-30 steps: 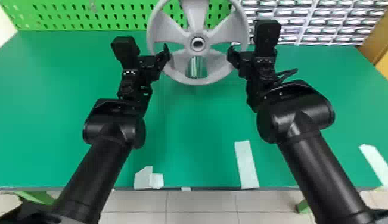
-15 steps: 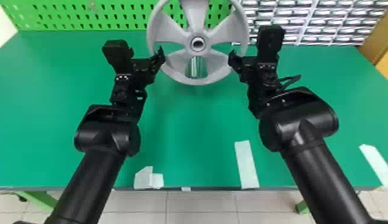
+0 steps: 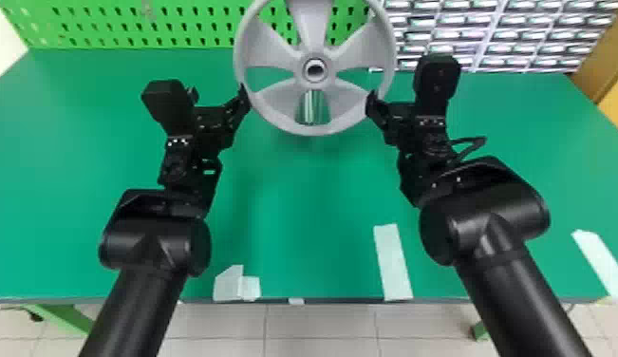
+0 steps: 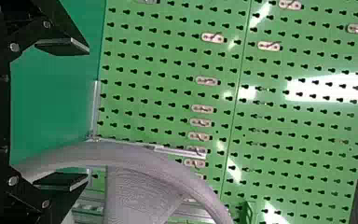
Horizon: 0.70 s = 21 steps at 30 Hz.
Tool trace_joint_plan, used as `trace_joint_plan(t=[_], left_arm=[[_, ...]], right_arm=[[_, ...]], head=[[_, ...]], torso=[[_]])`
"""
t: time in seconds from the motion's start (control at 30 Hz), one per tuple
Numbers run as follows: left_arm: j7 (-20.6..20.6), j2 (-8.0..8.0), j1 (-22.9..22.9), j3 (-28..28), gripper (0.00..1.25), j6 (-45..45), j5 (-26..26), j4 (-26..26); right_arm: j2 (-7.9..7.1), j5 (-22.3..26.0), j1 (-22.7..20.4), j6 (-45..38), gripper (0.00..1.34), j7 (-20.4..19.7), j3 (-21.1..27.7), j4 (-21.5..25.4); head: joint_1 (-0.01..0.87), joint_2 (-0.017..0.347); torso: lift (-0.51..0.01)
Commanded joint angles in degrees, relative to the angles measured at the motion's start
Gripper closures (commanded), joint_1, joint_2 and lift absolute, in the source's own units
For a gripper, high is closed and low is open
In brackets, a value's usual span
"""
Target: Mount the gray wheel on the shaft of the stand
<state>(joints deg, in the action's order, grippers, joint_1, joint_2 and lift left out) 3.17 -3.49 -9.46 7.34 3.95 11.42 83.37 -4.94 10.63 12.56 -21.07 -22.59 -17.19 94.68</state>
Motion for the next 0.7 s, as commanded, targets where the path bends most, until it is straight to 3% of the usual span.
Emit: trace_joint_plan(t=[0.0,0.67], left_arm=[[0.0,-0.11,2.2,-1.0,0.31,-0.8,-0.1,2.3],[-1.0,-0.29,8.0,-2.3,0.31,-3.9,-1.0,9.1]], right_arm=[[-0.68,0.0,-1.6,1.5,0.22,0.0,0.1,1.0],[-1.65,0.2,-7.3,11.8,0.22,4.9,1.7,2.0]], head=[[0.865,0.052],[0.865,0.052]], torso=[[-0.101],[-0.101]])
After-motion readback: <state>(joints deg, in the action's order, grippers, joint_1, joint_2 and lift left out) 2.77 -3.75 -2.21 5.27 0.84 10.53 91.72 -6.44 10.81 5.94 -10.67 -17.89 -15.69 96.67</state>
